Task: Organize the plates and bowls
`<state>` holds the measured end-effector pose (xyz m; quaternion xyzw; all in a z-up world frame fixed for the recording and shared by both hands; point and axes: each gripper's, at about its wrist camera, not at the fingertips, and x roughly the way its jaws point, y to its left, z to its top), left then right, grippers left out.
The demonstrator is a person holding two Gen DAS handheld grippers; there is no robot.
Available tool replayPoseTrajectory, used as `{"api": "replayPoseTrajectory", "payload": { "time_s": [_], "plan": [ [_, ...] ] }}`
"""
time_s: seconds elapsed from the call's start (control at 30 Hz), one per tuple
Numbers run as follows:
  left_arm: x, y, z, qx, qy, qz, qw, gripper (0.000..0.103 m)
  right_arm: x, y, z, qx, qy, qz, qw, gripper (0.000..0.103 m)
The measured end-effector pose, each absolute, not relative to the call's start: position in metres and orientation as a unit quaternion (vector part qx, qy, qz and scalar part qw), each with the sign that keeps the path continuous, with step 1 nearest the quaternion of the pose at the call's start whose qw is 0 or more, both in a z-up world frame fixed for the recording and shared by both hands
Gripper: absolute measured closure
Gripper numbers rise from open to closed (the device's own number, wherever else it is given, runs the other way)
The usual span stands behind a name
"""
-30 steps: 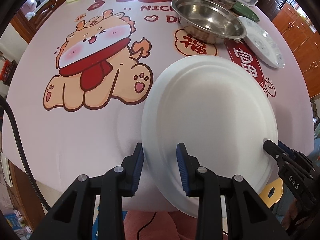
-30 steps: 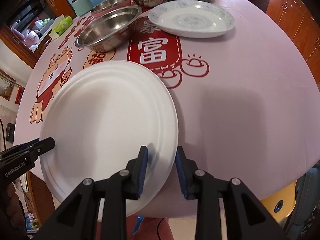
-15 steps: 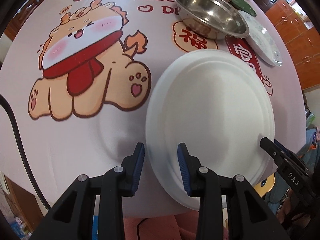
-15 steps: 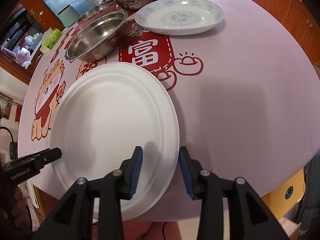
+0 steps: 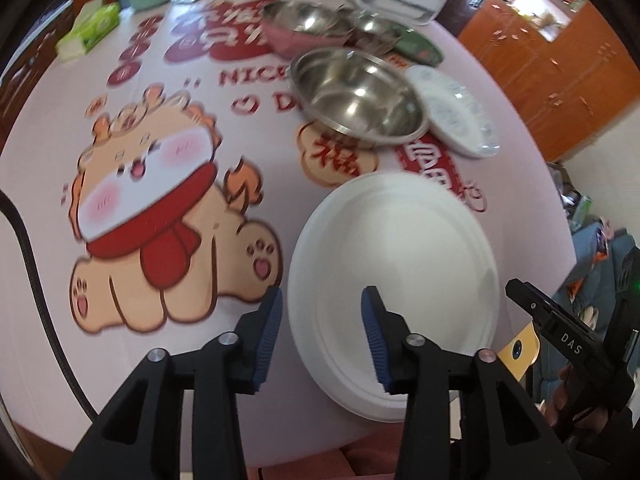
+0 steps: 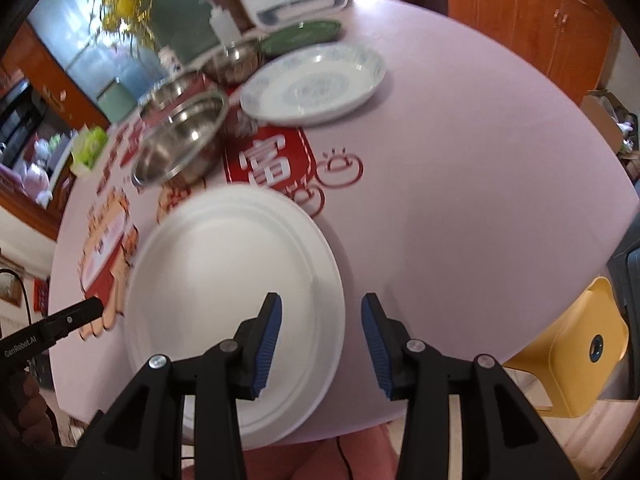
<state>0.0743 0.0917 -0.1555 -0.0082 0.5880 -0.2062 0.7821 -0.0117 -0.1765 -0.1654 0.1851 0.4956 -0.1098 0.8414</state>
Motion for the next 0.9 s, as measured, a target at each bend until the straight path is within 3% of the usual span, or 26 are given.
{"api": "replayPoseTrajectory", "payload": {
  "time_s": [0.1, 0.23, 0.37, 0.9],
  "plan": [
    [0.074, 0.085, -0.144, 0.001, 0.571, -0.231, 0.787, 0.055, -0.016, -0.172, -0.155, 0.186, 0.473, -0.112, 0.854, 0.06],
    [0.073, 0.074, -0.129, 0.018, 0.556, -0.253, 0.792, 0.048, -0.018, -0.173, -0.145, 0.187, 0.452, -0.119, 0.864, 0.047],
    [0.071, 0.065, -0.121, 0.018, 0.547, -0.264, 0.794, 0.04, -0.018, -0.18, -0.141, 0.192, 0.44, -0.115, 0.869, 0.046],
    [0.074, -0.005, -0.103, -0.023, 0.541, -0.215, 0.813, 0.033, 0.015, -0.256, -0.13, 0.179, 0.44, -0.035, 0.88, 0.046]
  ]
}}
